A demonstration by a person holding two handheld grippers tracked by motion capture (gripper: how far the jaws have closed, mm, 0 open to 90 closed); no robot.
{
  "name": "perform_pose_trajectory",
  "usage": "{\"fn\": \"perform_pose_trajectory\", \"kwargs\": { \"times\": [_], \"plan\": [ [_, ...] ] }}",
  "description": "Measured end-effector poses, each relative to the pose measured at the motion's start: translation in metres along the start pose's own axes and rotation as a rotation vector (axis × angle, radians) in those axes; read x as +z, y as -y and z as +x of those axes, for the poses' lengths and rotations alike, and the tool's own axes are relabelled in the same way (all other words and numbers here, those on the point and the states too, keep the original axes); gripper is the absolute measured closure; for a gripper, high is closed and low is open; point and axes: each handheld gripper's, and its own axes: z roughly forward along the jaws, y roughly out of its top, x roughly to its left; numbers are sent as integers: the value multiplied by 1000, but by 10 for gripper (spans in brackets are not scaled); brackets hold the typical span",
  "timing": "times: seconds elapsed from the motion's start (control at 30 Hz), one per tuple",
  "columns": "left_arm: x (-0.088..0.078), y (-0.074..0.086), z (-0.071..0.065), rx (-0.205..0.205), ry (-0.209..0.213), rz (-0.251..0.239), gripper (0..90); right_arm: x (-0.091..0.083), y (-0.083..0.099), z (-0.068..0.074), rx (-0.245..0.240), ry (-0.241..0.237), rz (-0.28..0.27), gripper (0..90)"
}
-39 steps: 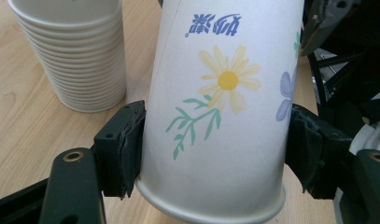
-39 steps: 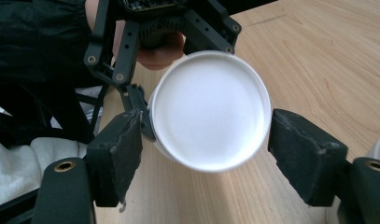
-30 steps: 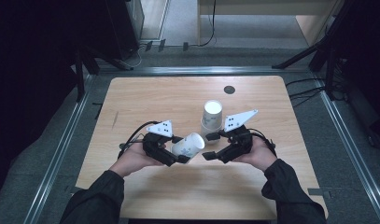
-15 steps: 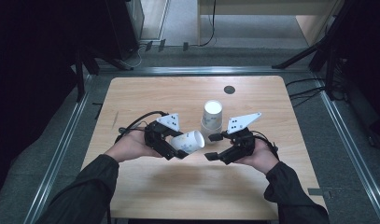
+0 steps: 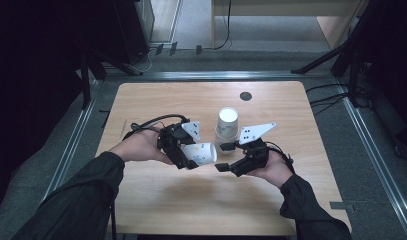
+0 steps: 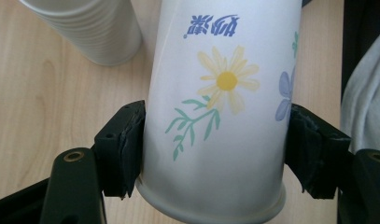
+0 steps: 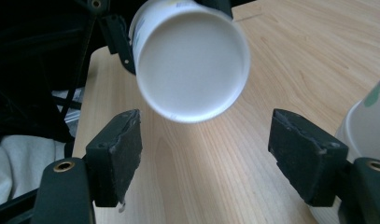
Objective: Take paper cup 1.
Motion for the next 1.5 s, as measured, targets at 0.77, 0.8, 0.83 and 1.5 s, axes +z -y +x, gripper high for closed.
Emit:
{"fn": "perform_pose_trajectory", "kwargs": {
  "times": [0.77,0.8,0.83,1.5],
  "plan": [
    [15,-11,-2,60,42,128,281,27,-8,7,-14,-38,-18,258],
    [15,-11,-2,62,42,129,281,27,-8,7,-10,-43,-14,259],
    [15,-11,-2,61,41,128,281,29,-9,7,-13,-43,-11,259],
    [15,-10,-5,88,44,118,280,34,-11,12,-34,-71,18,345]
  ]
}}
